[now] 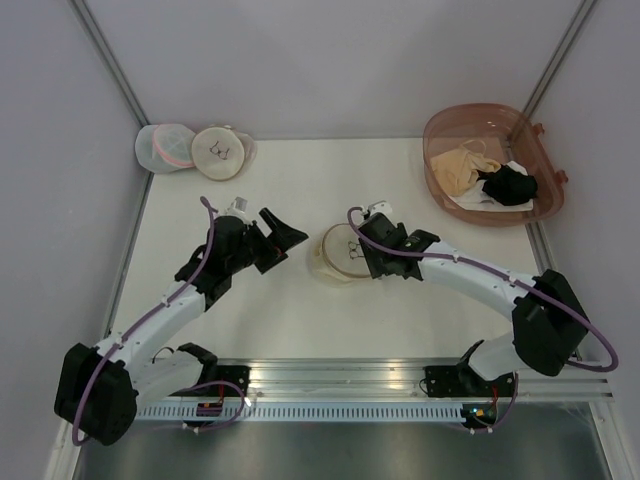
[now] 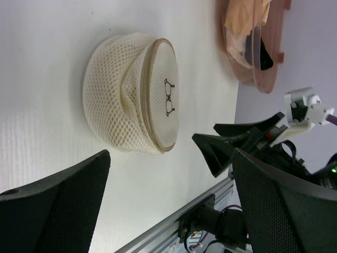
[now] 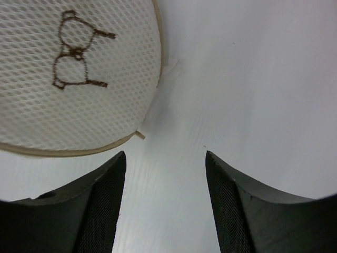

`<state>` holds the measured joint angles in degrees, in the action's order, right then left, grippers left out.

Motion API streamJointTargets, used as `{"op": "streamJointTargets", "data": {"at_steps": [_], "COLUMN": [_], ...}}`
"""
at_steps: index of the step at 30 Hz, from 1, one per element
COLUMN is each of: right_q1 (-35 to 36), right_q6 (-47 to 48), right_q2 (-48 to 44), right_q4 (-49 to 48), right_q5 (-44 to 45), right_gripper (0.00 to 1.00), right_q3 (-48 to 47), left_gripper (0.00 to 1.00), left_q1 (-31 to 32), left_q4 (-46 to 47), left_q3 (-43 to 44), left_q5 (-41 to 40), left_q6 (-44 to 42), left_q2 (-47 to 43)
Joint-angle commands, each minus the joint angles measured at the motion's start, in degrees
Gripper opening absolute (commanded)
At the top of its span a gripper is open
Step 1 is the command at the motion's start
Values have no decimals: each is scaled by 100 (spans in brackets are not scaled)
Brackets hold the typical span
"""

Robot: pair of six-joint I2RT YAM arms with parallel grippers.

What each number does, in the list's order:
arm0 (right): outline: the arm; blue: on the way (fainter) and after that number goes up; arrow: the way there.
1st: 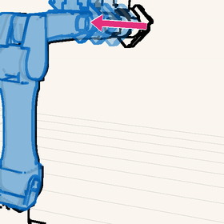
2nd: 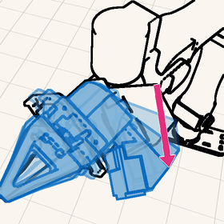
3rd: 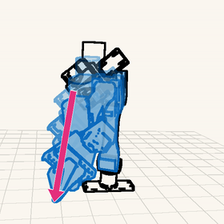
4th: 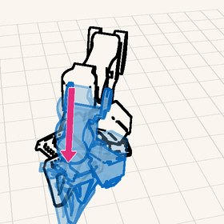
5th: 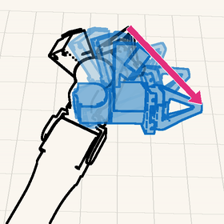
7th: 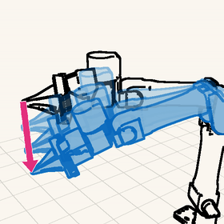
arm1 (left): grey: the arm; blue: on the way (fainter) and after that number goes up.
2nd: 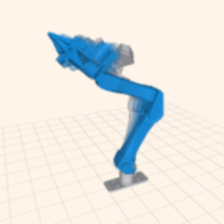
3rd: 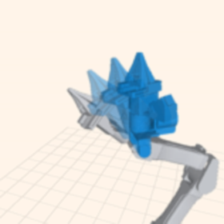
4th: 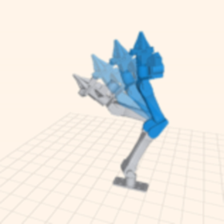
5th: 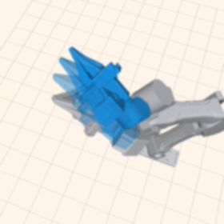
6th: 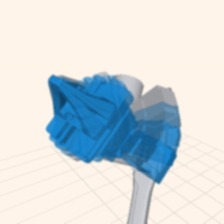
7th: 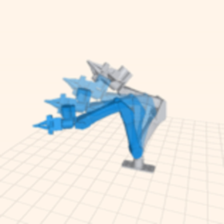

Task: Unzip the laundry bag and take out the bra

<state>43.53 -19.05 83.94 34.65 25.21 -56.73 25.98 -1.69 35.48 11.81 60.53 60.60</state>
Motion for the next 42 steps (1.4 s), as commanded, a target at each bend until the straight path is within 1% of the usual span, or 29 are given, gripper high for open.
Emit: {"op": "streamJointTargets", "data": {"at_steps": [1,3,4,5,6,8,11,12,18,25,28,32,36,37,39,42], "right_q1": [-2,-2,-2,-2,6,-2,-2,6,15,15,15,24,24,15,15,15], "right_q6": [296,358,358,349,349,340,358,367,349,332,305,288,288,288,288,288], "right_q2": [-676,-913,-932,-924,-828,-661,-187,32,605,1036,1186,1274,1230,1212,1186,1054], "right_q4": [-291,-731,-828,-1011,-1092,-1319,-1470,-1505,-1716,-1725,-1743,-1734,-1716,-1716,-1681,-1629], "right_q5": [-839,-1376,-1788,-1983,-2185,-2686,-2942,-2978,-3084,-3136,-3154,-3119,-3049,-3022,-2987,-2908], "right_gripper": [67,64,63,61,57,54,49,49,48,44,41,24,13,6,1,1], "right_q3": [-119,-32,-49,-66,-153,-277,-566,-698,-989,-1147,-1174,-1165,-1147,-1147,-1156,-1147], "left_gripper": [100,100,100,100,100,100,100,100,100,100,100,100,100,100,100,100], "left_q1": [-93,-137,-163,-181,-189,-216,-251,-260,-383,-523,-585,-629,-664,-664,-673,-673], "left_q4": [-533,-657,-665,-700,-736,-762,-806,-832,-885,-894,-894,-903,-877,-885,-877,-877], "left_q3": [81,73,64,55,55,55,37,11,-147,-235,-235,-244,-253,-261,-270,-270], "left_q5": [-469,-531,-566,-566,-566,-557,-540,-531,-478,-373,-320,-250,-206,-197,-171,-144], "left_q6": [-340,-375,-384,-393,-411,-411,-428,-428,-446,-455,-481,-490,-499,-490,-481,-490], "left_q2": [-425,-522,-575,-628,-654,-690,-751,-795,-1006,-1077,-1059,-1024,-1006,-1006,-997,-997]}}
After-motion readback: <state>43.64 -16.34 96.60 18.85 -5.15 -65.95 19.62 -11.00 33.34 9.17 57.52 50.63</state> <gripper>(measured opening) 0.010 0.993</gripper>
